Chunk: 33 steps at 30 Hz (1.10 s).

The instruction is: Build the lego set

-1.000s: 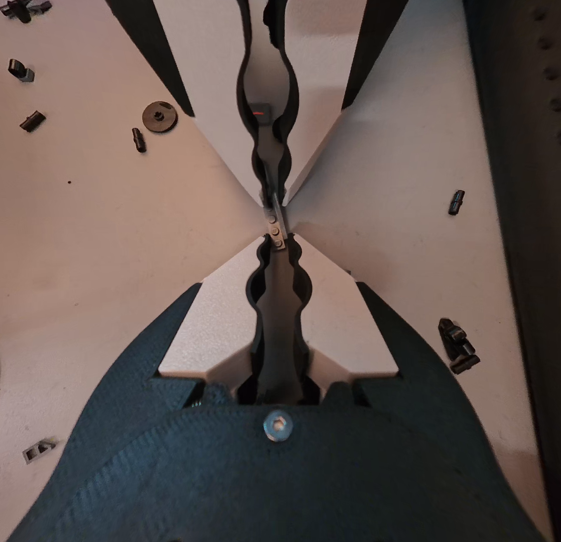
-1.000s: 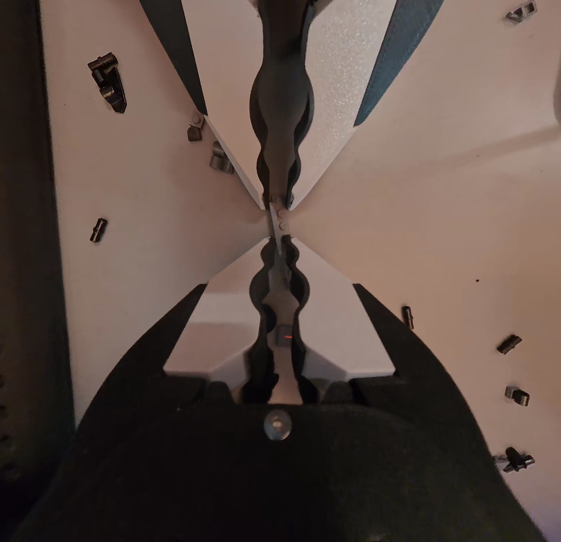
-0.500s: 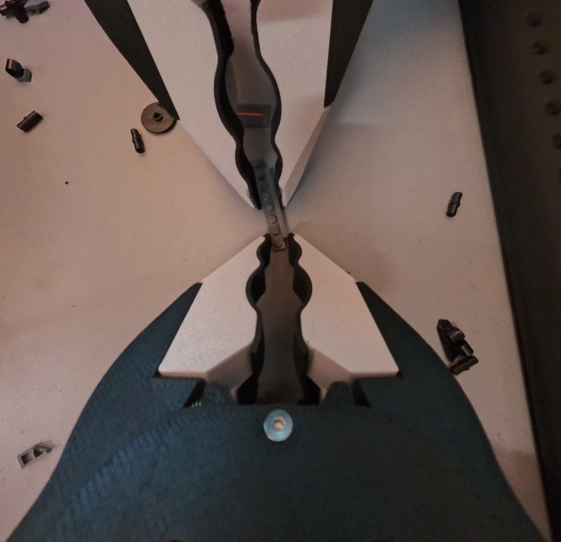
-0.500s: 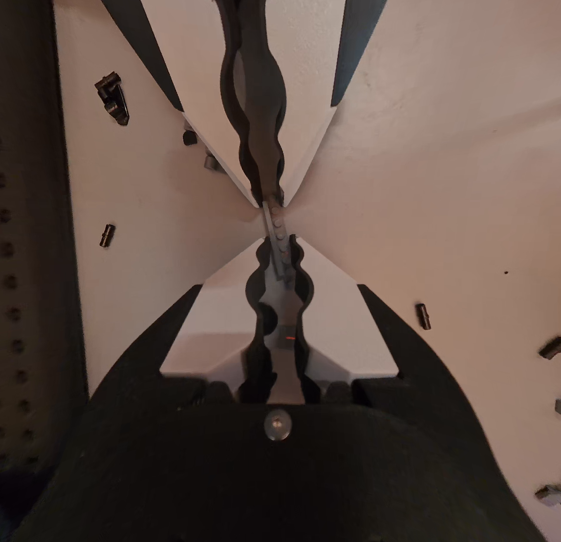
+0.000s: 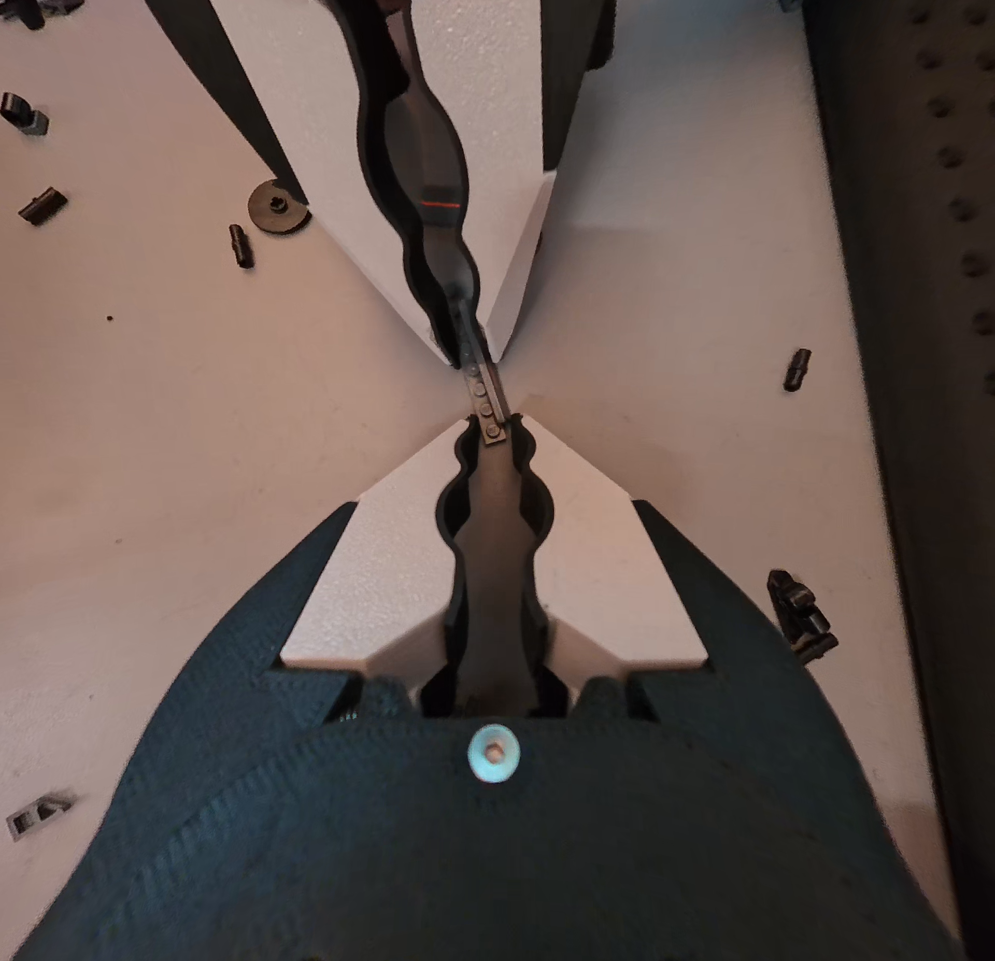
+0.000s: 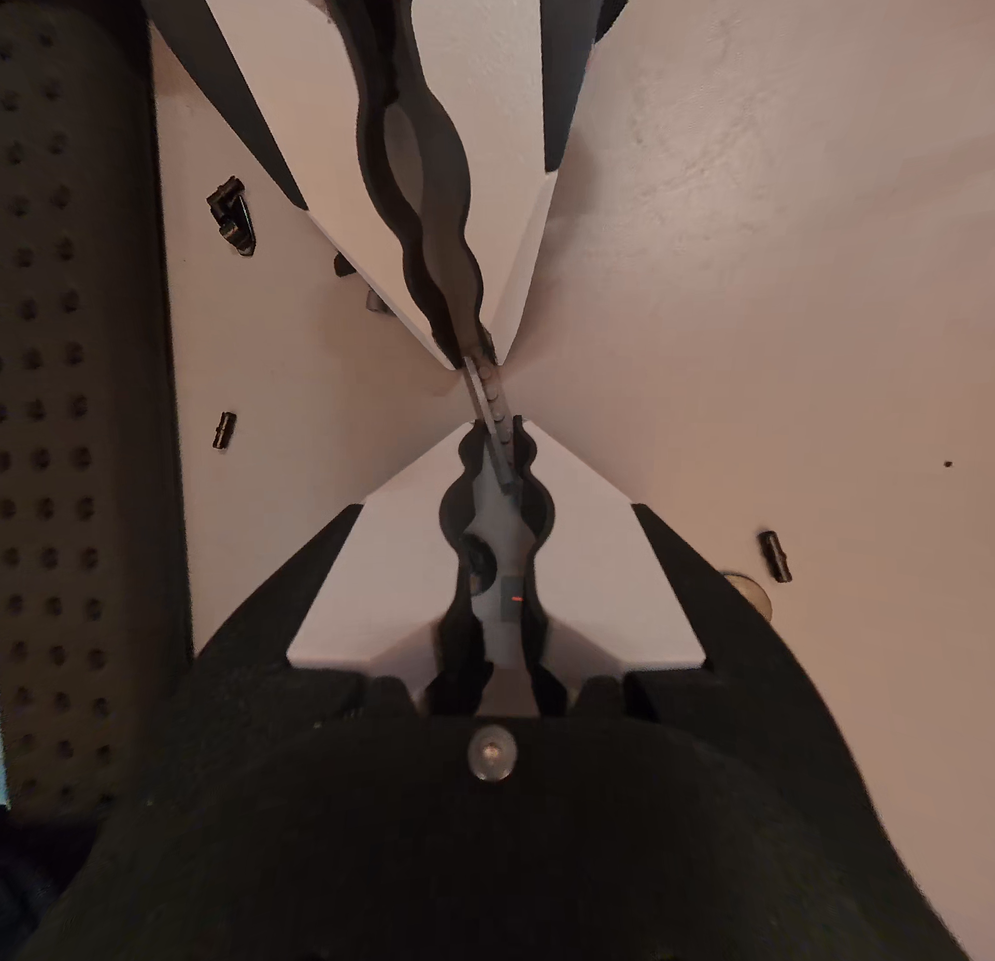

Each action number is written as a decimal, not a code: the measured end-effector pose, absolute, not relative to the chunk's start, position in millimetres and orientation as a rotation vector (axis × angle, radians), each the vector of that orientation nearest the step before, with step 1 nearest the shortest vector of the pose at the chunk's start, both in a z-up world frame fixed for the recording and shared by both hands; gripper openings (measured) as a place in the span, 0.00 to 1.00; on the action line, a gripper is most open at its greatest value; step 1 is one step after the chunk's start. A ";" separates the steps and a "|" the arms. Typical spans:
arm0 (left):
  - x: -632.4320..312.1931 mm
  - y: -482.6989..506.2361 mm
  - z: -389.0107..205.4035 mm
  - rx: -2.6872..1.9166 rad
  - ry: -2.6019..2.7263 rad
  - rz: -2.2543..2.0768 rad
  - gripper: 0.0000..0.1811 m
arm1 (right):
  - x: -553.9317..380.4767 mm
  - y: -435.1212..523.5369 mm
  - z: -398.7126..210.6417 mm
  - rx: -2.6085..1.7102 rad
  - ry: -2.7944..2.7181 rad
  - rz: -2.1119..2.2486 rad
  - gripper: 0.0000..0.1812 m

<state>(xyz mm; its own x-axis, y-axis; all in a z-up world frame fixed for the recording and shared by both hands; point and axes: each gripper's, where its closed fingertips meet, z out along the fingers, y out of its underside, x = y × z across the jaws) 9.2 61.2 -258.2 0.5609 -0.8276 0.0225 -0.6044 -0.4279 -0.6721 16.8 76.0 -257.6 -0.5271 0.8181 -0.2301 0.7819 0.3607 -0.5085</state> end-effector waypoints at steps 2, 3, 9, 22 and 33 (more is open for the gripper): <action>10.0 61.0 -258.0 -2.179 1.135 -0.484 0.06 | 17.2 75.9 -257.4 -1.511 -2.537 0.918 0.05; 10.2 61.0 -258.0 -2.179 1.134 -0.489 0.06 | 17.4 75.9 -257.3 -1.517 -2.536 0.928 0.05; 11.9 60.7 -257.4 -2.187 1.110 -0.530 0.06 | 18.6 75.9 -257.0 -1.538 -2.534 0.962 0.05; 12.7 60.7 -256.3 -2.224 1.025 -0.654 0.05 | 20.9 74.6 -256.7 -1.582 -2.533 1.026 0.05; 15.1 58.7 -255.8 -2.226 1.013 -0.706 0.05 | 22.5 73.2 -256.2 -1.601 -2.537 1.063 0.05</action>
<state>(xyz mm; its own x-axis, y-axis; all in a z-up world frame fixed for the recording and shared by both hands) 15.1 58.7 -255.8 0.5699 -0.7917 0.2199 -0.4806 -0.5383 -0.6923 22.5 73.2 -256.2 -0.4934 0.7880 -0.3684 0.8151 0.2711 -0.5119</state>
